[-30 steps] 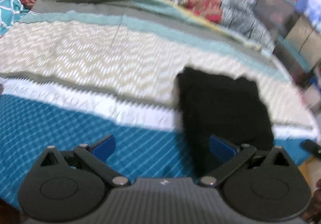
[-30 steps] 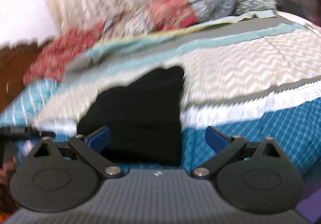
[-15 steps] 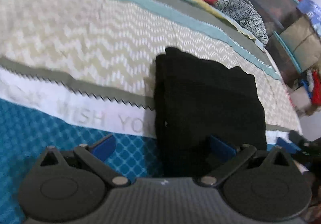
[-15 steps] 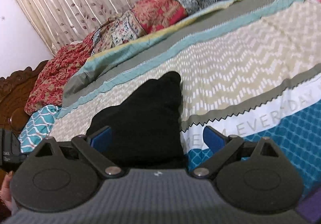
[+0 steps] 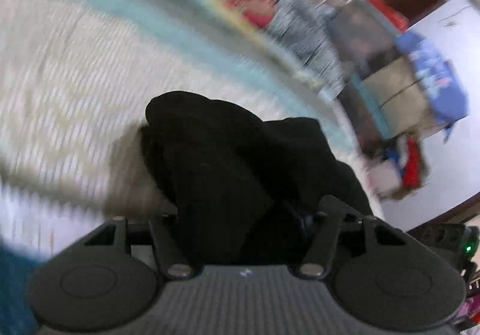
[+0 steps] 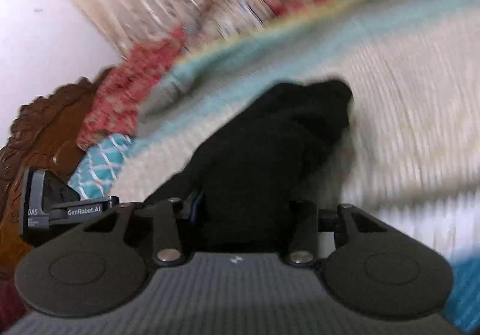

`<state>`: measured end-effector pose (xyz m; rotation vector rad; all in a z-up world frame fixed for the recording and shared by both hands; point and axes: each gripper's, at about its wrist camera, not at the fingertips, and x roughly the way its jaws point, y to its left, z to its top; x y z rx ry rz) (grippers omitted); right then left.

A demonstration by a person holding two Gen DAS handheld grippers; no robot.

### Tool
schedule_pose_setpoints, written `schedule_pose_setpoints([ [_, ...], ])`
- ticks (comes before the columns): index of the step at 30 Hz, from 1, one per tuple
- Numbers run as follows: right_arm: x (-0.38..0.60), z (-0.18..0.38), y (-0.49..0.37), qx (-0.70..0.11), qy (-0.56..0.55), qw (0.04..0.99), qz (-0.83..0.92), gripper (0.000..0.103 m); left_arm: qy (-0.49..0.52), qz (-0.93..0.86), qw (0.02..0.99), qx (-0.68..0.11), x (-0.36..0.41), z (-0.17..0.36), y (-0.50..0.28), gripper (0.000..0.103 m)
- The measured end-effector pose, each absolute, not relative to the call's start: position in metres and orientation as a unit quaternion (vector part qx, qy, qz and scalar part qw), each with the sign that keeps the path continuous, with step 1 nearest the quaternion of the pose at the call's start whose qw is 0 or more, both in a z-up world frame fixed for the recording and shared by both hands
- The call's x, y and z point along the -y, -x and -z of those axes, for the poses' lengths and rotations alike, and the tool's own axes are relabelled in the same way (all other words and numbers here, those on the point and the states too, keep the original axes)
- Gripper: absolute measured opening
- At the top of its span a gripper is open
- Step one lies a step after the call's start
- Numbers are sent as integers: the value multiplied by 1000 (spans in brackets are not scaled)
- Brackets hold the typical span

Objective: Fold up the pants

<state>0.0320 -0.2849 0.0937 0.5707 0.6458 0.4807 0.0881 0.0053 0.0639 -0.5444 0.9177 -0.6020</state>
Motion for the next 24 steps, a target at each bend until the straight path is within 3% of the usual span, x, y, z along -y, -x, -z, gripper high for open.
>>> schedule_pose_setpoints([
  [4, 292, -124, -83, -231, -258, 905, -247, 46, 193, 300, 871, -338, 4, -114, -134, 56],
  [8, 288, -127, -150, -193, -243, 920, -241, 46, 145, 275, 901, -304, 21, -124, -199, 57],
  [13, 270, -95, -222, -214, -198, 933, -212, 46, 116, 219, 914, -320, 38, -91, -266, 57],
  [17, 267, -38, -259, -313, -227, 908, -159, 50, 93, 150, 903, -391, 45, -34, -300, 57],
  [18, 266, -22, -265, -355, -228, 897, -126, 52, 70, 127, 903, -405, 49, -24, -302, 70],
  [19, 270, -14, -262, -364, -240, 894, -105, 65, 58, 112, 908, -399, 49, -19, -296, 76],
  [20, 277, -13, -256, -355, -262, 891, -103, 71, 56, 100, 914, -389, 49, -22, -289, 84],
  [24, 286, -47, -216, -332, -222, 914, -72, 78, 35, 82, 914, -396, 49, -48, -256, 86],
])
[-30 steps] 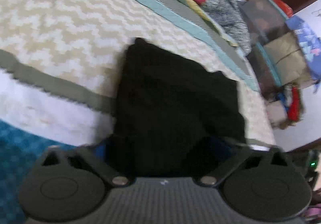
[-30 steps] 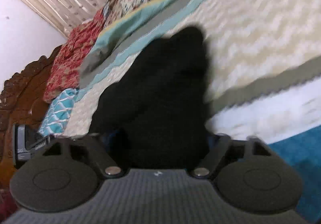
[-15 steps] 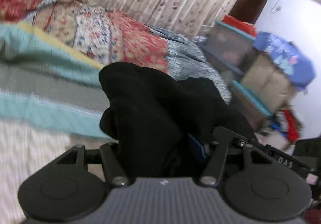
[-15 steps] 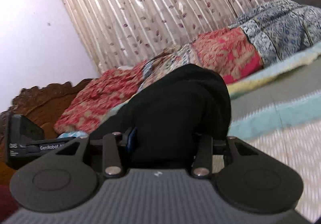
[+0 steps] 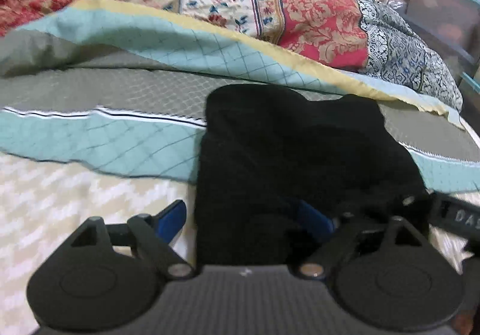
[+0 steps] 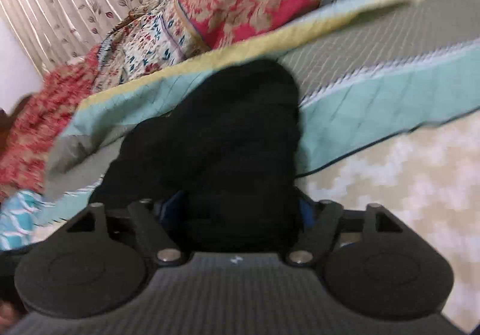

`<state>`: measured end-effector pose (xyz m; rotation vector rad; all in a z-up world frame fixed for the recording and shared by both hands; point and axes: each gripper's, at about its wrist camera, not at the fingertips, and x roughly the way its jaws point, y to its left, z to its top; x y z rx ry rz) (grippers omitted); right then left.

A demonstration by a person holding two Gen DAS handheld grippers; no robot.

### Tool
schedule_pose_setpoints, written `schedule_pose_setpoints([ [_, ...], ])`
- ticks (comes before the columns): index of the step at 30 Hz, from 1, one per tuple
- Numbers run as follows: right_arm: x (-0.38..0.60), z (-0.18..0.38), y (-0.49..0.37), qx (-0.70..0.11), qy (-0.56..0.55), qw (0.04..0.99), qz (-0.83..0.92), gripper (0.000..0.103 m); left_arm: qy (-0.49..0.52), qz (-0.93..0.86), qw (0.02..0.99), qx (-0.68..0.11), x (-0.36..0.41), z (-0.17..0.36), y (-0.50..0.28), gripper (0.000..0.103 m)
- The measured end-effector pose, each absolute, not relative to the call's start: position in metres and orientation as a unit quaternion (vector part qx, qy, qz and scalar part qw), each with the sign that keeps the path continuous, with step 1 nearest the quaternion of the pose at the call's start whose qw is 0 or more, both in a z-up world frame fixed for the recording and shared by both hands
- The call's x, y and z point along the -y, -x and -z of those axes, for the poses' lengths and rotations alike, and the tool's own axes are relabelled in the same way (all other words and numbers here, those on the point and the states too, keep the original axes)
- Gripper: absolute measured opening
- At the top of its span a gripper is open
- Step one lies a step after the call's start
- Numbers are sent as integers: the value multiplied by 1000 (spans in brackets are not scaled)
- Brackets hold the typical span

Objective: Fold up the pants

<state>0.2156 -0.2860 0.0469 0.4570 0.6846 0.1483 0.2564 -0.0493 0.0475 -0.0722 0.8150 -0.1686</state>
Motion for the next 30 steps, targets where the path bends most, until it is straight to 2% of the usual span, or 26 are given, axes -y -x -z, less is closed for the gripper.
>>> schedule_pose_setpoints([
  [3, 295, -67, -154, -293, -225, 927, -65, 84, 5, 81, 920, -384, 50, -70, -209, 95],
  [11, 273, -82, 19, -301, -226, 925, -54, 90, -24, 63, 916, -396, 46, -93, -73, 103],
  [20, 226, -88, 78, -347, -214, 912, -46, 97, -5, 47, 917, -395, 33, -108, 26, 103],
  [30, 202, -91, 124, -354, -202, 910, -71, 97, -20, -17, 929, -369, 23, -119, 76, 103],
])
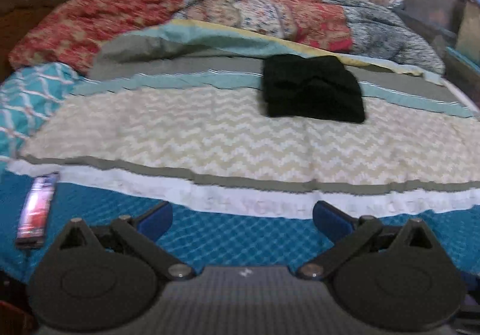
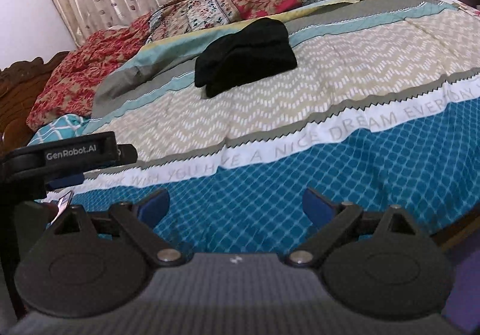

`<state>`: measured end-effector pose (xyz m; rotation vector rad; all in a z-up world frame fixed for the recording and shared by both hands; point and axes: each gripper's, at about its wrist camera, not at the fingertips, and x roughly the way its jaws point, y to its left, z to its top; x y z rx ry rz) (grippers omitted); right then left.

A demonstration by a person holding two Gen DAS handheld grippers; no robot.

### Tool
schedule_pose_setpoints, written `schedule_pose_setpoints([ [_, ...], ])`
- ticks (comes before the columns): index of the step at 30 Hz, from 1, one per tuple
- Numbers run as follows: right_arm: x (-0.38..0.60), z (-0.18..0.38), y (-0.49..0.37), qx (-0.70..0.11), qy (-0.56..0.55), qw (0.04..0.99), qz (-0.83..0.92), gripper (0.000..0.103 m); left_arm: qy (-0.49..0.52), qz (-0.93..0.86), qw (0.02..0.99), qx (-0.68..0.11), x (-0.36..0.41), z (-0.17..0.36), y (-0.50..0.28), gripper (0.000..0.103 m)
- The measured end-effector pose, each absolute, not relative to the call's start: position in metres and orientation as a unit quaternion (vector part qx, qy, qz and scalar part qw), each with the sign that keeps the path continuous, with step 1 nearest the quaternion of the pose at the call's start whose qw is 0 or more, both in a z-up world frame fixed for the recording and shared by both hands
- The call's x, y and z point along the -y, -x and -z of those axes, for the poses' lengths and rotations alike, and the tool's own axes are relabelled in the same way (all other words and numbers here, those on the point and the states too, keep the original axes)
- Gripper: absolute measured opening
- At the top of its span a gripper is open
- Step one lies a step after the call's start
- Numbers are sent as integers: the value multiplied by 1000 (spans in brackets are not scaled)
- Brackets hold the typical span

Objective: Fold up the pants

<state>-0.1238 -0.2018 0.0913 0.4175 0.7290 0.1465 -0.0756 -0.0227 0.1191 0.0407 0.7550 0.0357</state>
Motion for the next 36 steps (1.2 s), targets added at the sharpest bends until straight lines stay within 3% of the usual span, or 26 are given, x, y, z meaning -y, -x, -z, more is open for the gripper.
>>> schedule_pose_setpoints([
  [11, 199, -97, 145, -344, -206, 913, -71, 97, -69, -65, 936, -338, 35, -131, 102, 103],
  [20, 203, -97, 150, -339, -220, 912, -67, 97, -50, -50, 950, -305, 34, -144, 119, 103],
  [36, 204, -94, 149, -344, -230, 908, -68, 97, -44, -45, 936, -345, 28, -131, 115, 103],
])
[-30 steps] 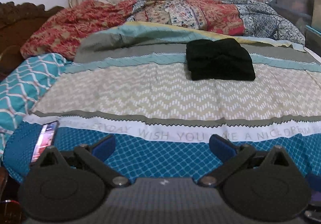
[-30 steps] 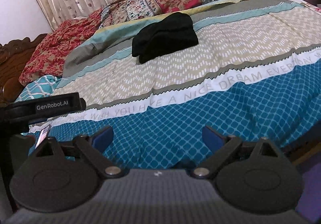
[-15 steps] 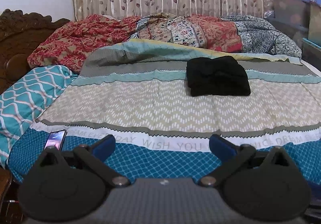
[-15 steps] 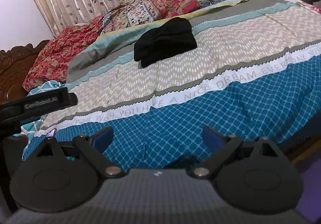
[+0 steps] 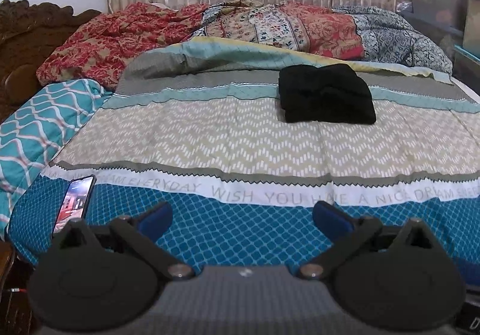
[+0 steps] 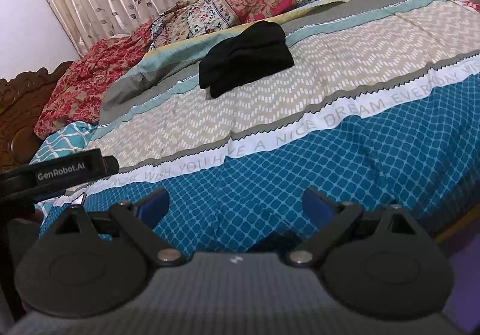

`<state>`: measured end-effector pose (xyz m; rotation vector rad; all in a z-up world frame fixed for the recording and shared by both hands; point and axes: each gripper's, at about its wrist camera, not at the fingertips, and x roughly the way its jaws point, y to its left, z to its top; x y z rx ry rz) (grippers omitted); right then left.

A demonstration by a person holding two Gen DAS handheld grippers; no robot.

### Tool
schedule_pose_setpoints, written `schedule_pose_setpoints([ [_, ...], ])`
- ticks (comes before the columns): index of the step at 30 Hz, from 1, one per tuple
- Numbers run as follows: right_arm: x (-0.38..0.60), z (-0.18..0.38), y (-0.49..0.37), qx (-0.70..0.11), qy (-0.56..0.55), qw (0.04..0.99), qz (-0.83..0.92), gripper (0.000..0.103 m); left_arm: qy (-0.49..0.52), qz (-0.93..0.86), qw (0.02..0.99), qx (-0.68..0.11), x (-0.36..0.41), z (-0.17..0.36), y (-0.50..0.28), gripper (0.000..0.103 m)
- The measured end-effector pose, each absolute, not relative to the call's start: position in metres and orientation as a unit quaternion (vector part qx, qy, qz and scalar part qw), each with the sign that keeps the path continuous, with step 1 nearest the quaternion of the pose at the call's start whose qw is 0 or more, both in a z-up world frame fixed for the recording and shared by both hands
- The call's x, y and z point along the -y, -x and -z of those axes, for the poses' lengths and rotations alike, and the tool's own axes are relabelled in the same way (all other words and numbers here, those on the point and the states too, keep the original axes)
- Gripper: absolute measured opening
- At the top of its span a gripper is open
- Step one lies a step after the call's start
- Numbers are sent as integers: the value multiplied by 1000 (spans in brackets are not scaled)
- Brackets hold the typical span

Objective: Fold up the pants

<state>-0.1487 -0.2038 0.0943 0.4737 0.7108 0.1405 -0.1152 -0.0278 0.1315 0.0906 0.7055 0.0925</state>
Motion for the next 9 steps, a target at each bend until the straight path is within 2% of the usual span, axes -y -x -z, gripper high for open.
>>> schedule_pose_setpoints([
  [9, 204, -95, 149, -342, -226, 910, -63, 97, -61, -28, 933, -352, 35, -125, 116, 103],
])
